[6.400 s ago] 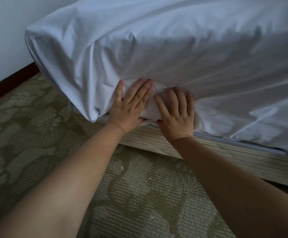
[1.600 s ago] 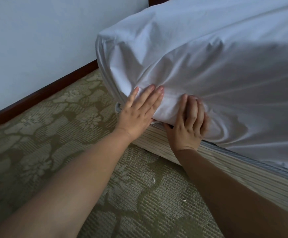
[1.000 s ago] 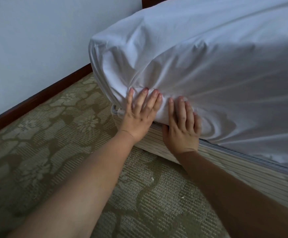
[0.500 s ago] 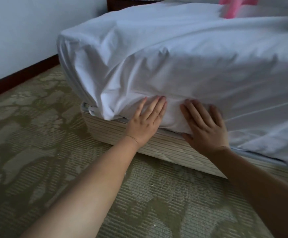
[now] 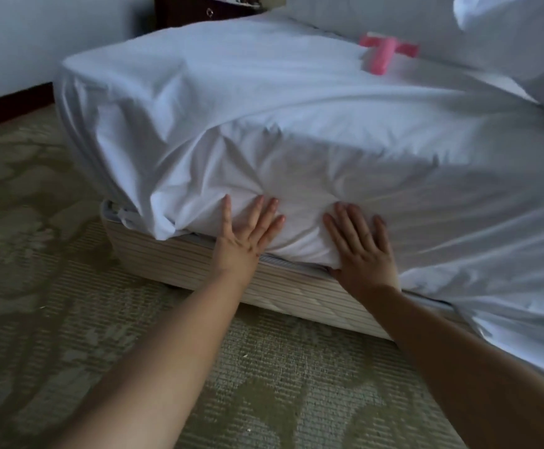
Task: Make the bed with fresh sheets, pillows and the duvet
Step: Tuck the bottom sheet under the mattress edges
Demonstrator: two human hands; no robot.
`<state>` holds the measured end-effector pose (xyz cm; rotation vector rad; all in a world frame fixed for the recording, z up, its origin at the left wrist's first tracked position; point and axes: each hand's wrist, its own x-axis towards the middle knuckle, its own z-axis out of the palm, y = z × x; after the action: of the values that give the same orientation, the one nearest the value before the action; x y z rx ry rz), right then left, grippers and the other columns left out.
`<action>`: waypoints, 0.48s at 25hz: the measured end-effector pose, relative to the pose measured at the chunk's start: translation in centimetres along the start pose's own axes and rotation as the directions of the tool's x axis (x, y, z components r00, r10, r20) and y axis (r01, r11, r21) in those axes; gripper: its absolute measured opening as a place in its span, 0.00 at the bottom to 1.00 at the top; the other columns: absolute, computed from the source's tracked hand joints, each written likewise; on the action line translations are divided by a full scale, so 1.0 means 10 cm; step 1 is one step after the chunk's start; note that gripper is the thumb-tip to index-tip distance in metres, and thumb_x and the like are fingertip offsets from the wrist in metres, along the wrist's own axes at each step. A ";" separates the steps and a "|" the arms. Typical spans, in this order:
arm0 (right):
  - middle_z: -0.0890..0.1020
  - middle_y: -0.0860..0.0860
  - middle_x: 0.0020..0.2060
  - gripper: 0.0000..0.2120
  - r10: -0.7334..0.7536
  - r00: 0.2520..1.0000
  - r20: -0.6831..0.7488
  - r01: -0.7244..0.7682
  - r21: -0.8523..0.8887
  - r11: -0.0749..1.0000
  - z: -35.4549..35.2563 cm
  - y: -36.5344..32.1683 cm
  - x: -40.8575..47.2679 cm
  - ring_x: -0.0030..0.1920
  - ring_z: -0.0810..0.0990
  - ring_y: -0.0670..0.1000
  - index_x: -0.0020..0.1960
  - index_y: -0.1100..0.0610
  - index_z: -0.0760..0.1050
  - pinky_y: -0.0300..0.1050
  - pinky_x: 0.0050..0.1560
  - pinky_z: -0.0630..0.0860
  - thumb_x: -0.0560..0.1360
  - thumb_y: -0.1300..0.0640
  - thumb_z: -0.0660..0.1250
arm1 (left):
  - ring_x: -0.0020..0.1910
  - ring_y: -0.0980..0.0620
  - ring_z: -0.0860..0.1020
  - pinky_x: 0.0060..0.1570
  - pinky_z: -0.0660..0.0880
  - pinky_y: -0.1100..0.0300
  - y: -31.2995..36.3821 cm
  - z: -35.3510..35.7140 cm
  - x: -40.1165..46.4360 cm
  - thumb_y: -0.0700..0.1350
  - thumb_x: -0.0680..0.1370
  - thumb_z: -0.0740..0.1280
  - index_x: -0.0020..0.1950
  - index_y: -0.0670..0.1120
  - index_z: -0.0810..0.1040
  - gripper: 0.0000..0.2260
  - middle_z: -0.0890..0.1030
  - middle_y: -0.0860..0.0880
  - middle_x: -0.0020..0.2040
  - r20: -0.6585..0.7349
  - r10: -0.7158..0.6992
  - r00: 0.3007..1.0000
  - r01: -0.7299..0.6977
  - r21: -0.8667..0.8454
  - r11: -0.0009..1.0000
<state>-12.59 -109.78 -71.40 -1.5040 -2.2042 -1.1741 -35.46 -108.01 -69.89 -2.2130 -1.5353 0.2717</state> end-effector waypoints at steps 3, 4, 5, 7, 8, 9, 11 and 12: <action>0.36 0.53 0.76 0.48 0.006 1.000 -0.002 -0.006 -0.050 0.999 0.07 -0.07 -0.01 0.76 0.35 0.52 0.77 0.57 0.36 0.55 0.73 0.33 0.70 0.50 0.65 | 0.62 0.34 0.20 0.60 0.32 0.25 0.19 0.00 -0.03 0.43 0.82 0.51 0.60 0.41 0.12 0.40 0.14 0.35 0.60 -0.078 -0.032 0.996 0.019 -0.162 0.987; 0.34 0.54 0.76 0.44 0.002 1.000 -0.030 -0.003 -0.053 0.999 0.10 -0.10 -0.01 0.76 0.34 0.53 0.77 0.58 0.35 0.56 0.73 0.32 0.72 0.55 0.62 | 0.63 0.35 0.20 0.61 0.31 0.27 0.27 0.03 -0.04 0.43 0.80 0.52 0.62 0.42 0.13 0.41 0.16 0.36 0.62 -0.116 -0.045 0.992 0.016 -0.241 0.970; 0.34 0.55 0.75 0.41 -0.002 0.998 -0.062 -0.001 -0.048 0.999 0.12 -0.12 0.01 0.76 0.34 0.53 0.77 0.58 0.34 0.56 0.73 0.32 0.74 0.58 0.57 | 0.66 0.36 0.21 0.63 0.31 0.27 0.36 0.05 -0.07 0.43 0.78 0.53 0.65 0.43 0.16 0.41 0.17 0.37 0.64 -0.152 -0.058 0.987 0.006 -0.322 0.947; 0.34 0.55 0.75 0.37 -0.003 0.997 -0.081 0.001 -0.021 1.000 0.12 -0.12 0.04 0.76 0.34 0.53 0.77 0.59 0.35 0.55 0.73 0.32 0.74 0.60 0.50 | 0.72 0.38 0.27 0.66 0.35 0.29 0.51 0.06 -0.16 0.40 0.73 0.53 0.72 0.44 0.24 0.40 0.23 0.39 0.70 -0.248 -0.071 0.966 -0.035 -0.401 0.916; 0.34 0.55 0.75 0.36 -0.007 0.997 -0.083 0.006 -0.013 1.000 0.12 -0.12 0.02 0.76 0.34 0.53 0.77 0.59 0.35 0.55 0.73 0.32 0.74 0.60 0.49 | 0.74 0.38 0.31 0.68 0.38 0.30 0.58 0.10 -0.20 0.39 0.71 0.54 0.75 0.44 0.29 0.41 0.27 0.40 0.73 -0.290 -0.082 0.954 -0.044 -0.403 0.914; 0.34 0.55 0.75 0.36 -0.007 0.996 -0.084 0.006 -0.009 1.000 0.12 -0.12 0.01 0.76 0.34 0.53 0.77 0.58 0.36 0.55 0.73 0.32 0.74 0.60 0.49 | 0.75 0.39 0.33 0.69 0.40 0.32 0.63 0.11 -0.24 0.39 0.70 0.55 0.76 0.45 0.32 0.41 0.29 0.40 0.74 -0.295 -0.089 0.951 -0.037 -0.396 0.918; 0.35 0.55 0.76 0.37 -0.009 0.999 -0.054 0.009 0.001 1.000 0.08 -0.10 0.06 0.76 0.34 0.53 0.78 0.57 0.39 0.54 0.73 0.32 0.72 0.60 0.50 | 0.76 0.39 0.40 0.70 0.45 0.35 0.67 0.06 -0.31 0.37 0.70 0.60 0.78 0.44 0.40 0.42 0.36 0.40 0.77 -0.272 -0.094 0.958 -0.022 -0.395 0.919; 0.38 0.56 0.76 0.37 -0.033 0.999 -0.032 0.033 0.008 0.999 0.05 -0.09 0.07 0.76 0.34 0.53 0.78 0.58 0.42 0.54 0.73 0.32 0.71 0.60 0.49 | 0.77 0.39 0.47 0.70 0.50 0.37 0.67 0.02 -0.33 0.37 0.68 0.65 0.78 0.44 0.48 0.42 0.44 0.40 0.78 -0.307 -0.083 0.948 -0.040 -0.375 0.926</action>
<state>-13.53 -109.08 -71.73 -1.4402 -2.2184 -1.1892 -31.06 -112.97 -73.40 -2.3721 -1.5242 -0.4088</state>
